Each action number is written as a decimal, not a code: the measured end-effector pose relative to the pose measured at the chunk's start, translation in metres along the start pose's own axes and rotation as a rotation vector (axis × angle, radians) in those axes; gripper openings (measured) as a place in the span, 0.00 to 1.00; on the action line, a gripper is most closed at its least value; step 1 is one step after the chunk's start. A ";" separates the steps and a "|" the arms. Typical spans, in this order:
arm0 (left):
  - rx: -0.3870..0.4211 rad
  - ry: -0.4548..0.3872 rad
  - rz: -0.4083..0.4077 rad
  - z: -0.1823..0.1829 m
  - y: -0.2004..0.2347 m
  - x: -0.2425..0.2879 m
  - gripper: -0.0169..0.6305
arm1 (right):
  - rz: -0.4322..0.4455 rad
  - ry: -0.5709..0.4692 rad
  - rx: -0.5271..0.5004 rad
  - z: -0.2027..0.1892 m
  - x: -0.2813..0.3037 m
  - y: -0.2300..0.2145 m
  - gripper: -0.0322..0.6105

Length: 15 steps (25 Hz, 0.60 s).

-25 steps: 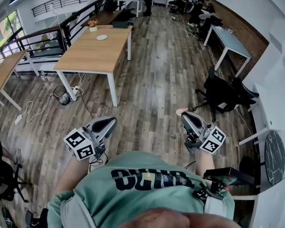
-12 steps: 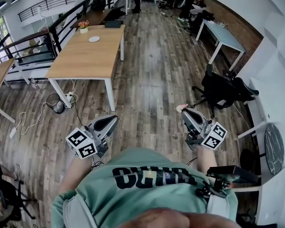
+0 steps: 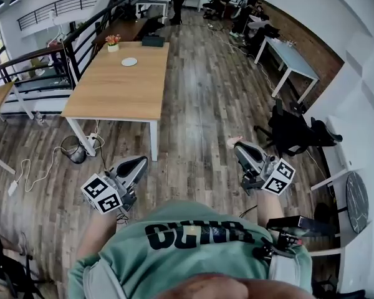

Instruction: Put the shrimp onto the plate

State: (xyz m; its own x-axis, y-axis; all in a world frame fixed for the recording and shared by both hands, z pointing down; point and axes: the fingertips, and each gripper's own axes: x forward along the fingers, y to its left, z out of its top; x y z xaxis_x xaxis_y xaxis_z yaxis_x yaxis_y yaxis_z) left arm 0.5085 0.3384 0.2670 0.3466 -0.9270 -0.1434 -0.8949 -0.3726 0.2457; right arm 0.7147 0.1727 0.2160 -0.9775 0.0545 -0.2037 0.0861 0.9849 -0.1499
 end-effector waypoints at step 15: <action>-0.001 -0.041 0.240 0.024 0.125 -0.027 0.03 | 0.228 0.052 0.069 -0.030 0.167 -0.088 0.11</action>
State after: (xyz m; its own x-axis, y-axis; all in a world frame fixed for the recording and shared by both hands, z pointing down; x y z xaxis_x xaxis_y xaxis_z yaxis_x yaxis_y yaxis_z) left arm 0.3807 0.3183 0.2784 0.1120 -0.9865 -0.1197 -0.9498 -0.1417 0.2789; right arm 0.5385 0.1004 0.2238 -0.9396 0.2847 -0.1898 0.3173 0.9327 -0.1717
